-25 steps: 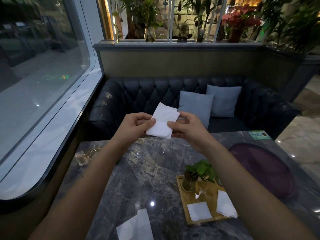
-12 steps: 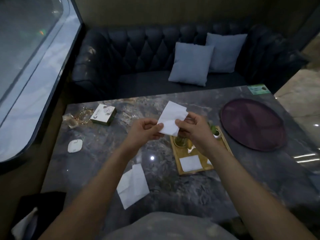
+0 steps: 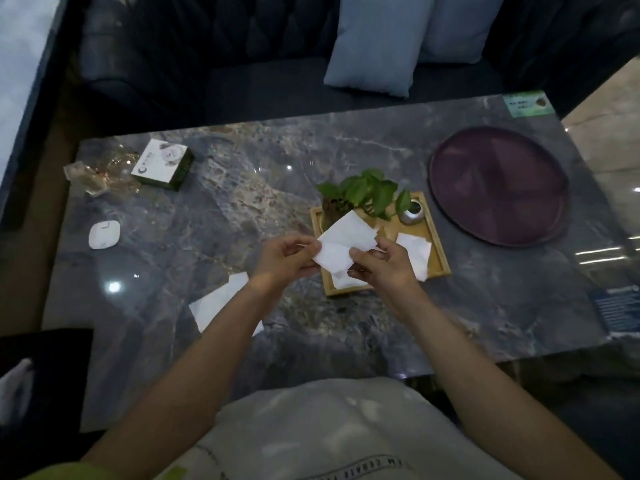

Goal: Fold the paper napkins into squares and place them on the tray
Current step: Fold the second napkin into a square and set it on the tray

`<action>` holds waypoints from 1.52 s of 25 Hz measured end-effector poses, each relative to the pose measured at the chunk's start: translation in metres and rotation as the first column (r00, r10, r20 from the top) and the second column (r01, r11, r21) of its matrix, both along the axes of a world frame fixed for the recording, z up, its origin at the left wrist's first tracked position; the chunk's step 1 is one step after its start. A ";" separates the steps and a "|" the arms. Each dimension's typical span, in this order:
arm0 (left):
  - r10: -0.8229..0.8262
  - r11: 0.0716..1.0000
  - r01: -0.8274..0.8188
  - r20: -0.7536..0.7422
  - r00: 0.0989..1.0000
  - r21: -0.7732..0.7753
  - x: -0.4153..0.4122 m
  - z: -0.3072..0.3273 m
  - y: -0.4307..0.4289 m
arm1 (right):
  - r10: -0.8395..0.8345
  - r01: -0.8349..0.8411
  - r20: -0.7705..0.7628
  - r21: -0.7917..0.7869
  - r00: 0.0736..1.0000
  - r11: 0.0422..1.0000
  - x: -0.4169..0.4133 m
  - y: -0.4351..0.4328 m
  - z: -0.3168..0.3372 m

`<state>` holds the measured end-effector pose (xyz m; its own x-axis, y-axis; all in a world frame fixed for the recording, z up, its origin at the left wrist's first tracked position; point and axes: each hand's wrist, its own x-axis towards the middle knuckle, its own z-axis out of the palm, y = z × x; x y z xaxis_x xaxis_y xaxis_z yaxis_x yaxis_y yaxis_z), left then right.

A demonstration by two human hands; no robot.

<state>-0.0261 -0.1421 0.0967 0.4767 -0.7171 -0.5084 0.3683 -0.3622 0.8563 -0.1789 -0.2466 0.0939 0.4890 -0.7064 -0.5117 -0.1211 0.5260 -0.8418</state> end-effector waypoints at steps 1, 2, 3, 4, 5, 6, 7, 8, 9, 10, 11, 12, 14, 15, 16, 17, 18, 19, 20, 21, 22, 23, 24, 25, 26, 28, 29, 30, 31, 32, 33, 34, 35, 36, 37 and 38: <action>0.009 1.000 -0.009 -0.032 0.999 0.001 -0.006 -0.009 -0.002 | -0.006 0.007 -0.019 0.024 1.000 1.000 -0.005 0.000 -0.007; 0.029 1.000 -0.029 -0.062 0.998 0.004 -0.012 -0.016 -0.003 | -0.015 0.016 -0.034 0.045 0.999 0.999 -0.009 -0.001 -0.014; 0.056 0.998 -0.055 -0.087 0.995 0.016 -0.018 -0.022 -0.004 | -0.026 0.029 -0.047 0.065 0.999 0.997 -0.012 -0.001 -0.021; 0.085 0.996 -0.081 -0.105 0.991 0.037 -0.024 -0.028 -0.006 | -0.033 0.039 -0.062 0.082 0.997 0.996 -0.014 -0.001 -0.029; 0.114 0.993 -0.107 -0.117 0.987 0.058 -0.029 -0.032 -0.007 | -0.040 0.047 -0.072 0.097 0.997 0.994 -0.015 -0.001 -0.035; 0.142 0.988 -0.133 -0.120 0.983 0.077 -0.034 -0.037 -0.009 | -0.051 0.060 -0.078 0.110 0.996 0.992 -0.015 0.000 -0.042; 0.172 0.982 -0.162 -0.115 0.978 0.094 -0.039 -0.041 -0.011 | -0.065 0.074 -0.071 0.125 0.995 0.989 -0.016 0.001 -0.049; 0.205 0.974 -0.193 -0.096 0.974 0.115 -0.042 -0.046 -0.012 | -0.080 0.089 -0.063 0.142 0.995 0.986 -0.016 0.002 -0.054; 0.239 0.964 -0.228 -0.070 0.968 0.140 -0.045 -0.053 -0.013 | -0.089 0.099 -0.066 0.157 0.994 0.983 -0.016 0.004 -0.058; 0.270 0.951 -0.260 -0.043 0.962 0.166 -0.046 -0.059 -0.014 | -0.088 0.100 -0.081 0.161 0.993 0.982 -0.016 0.004 -0.063; 0.291 0.941 -0.282 -0.019 0.957 0.188 -0.046 -0.067 -0.016 | -0.081 0.098 -0.111 0.155 0.990 0.983 -0.016 0.005 -0.069; 0.293 0.936 -0.288 0.007 0.956 0.204 -0.045 -0.073 -0.018 | -0.075 0.097 -0.144 0.149 0.987 0.984 -0.017 0.006 -0.075; 0.266 0.936 -0.272 0.059 0.962 0.224 -0.043 -0.087 -0.022 | -0.085 0.117 -0.215 0.142 0.973 0.983 -0.019 0.005 -0.090; 0.251 0.940 -0.262 0.078 0.965 0.219 -0.043 -0.091 -0.024 | -0.096 0.129 -0.240 0.128 0.966 0.983 -0.020 0.004 -0.093; 0.234 0.944 -0.250 0.094 0.968 0.215 -0.043 -0.094 -0.026 | -0.104 0.135 -0.266 0.102 0.958 0.986 -0.022 0.002 -0.097; 0.214 0.947 -0.234 0.112 0.970 0.219 -0.043 -0.097 -0.029 | -0.108 0.134 -0.297 0.069 0.949 0.988 -0.023 -0.001 -0.099; 0.191 0.949 -0.217 0.133 0.973 0.227 -0.043 -0.100 -0.032 | -0.103 0.119 -0.334 0.029 0.937 0.992 -0.024 -0.004 -0.103; 0.167 0.951 -0.201 0.158 0.973 0.234 -0.044 -0.104 -0.034 | -0.095 0.094 -0.370 -0.021 0.924 0.995 -0.024 -0.006 -0.105; 0.140 0.952 -0.185 0.192 0.971 0.244 -0.043 -0.108 -0.036 | -0.084 0.062 -0.409 -0.068 0.909 0.996 -0.023 -0.008 -0.107; 0.111 0.954 -0.172 0.242 0.964 0.247 -0.043 -0.111 -0.037 | -0.068 0.017 -0.452 -0.115 0.889 0.993 -0.022 -0.009 -0.108; 0.083 0.954 -0.164 0.304 0.949 0.249 -0.042 -0.114 -0.038 | -0.049 -0.034 -0.492 -0.159 0.869 0.987 -0.022 -0.009 -0.110; 0.058 0.955 -0.158 0.362 0.930 0.252 -0.041 -0.119 -0.039 | -0.021 -0.104 -0.537 -0.200 0.843 0.974 -0.021 -0.010 -0.113; 0.030 0.957 -0.146 0.414 0.910 0.250 -0.040 -0.122 -0.040 | 0.001 -0.166 -0.562 -0.242 0.827 0.956 -0.021 -0.010 -0.115; -0.002 0.961 -0.124 0.453 0.892 0.248 -0.041 -0.124 -0.041 | 0.016 -0.221 -0.573 -0.291 0.819 0.931 -0.021 -0.011 -0.114; -0.035 0.964 -0.097 0.481 0.876 0.247 -0.042 -0.126 -0.041 | 0.024 -0.265 -0.577 -0.337 0.817 0.903 -0.023 -0.012 -0.116; -0.078 0.972 -0.055 0.536 0.841 0.227 -0.044 -0.129 -0.041 | 0.033 -0.339 -0.596 -0.408 0.802 0.848 -0.025 -0.016 -0.117; -0.085 0.976 -0.045 0.567 0.819 0.211 -0.046 -0.131 -0.041 | 0.042 -0.379 -0.620 -0.423 0.783 0.823 -0.026 -0.018 -0.118; -0.089 0.979 -0.038 0.594 0.800 0.198 -0.047 -0.131 -0.041 | 0.048 -0.413 -0.642 -0.432 0.765 0.802 -0.027 -0.020 -0.118; -0.091 0.981 -0.035 0.613 0.785 0.191 -0.048 -0.132 -0.041 | 0.055 -0.440 -0.661 -0.432 0.748 0.787 -0.027 -0.021 -0.119; -0.096 0.981 -0.033 0.628 0.772 0.191 -0.048 -0.132 -0.041 | 0.061 -0.465 -0.676 -0.435 0.734 0.771 -0.028 -0.021 -0.120; -0.105 0.980 -0.030 0.645 0.757 0.195 -0.048 -0.134 -0.041 | 0.069 -0.489 -0.686 -0.441 0.724 0.752 -0.028 -0.021 -0.120; -0.118 0.980 -0.024 0.664 0.739 0.200 -0.048 -0.137 -0.041 | 0.077 -0.512 -0.692 -0.451 0.718 0.731 -0.028 -0.021 -0.122; -0.127 0.979 -0.018 0.682 0.720 0.202 -0.048 -0.140 -0.041 | 0.087 -0.536 -0.696 -0.459 0.713 0.709 -0.029 -0.020 -0.123; -0.130 0.980 -0.015 0.696 0.706 0.199 -0.050 -0.143 -0.040 | 0.094 -0.557 -0.702 -0.467 0.705 0.687 -0.030 -0.019 -0.125; -0.122 0.982 -0.020 0.703 0.701 0.190 -0.052 -0.145 -0.040 | 0.097 -0.577 -0.715 -0.468 0.692 0.669 -0.031 -0.019 -0.127; -0.101 0.984 -0.035 0.702 0.705 0.176 -0.055 -0.146 -0.039 | 0.091 -0.597 -0.733 -0.467 0.674 0.652 -0.032 -0.019 -0.129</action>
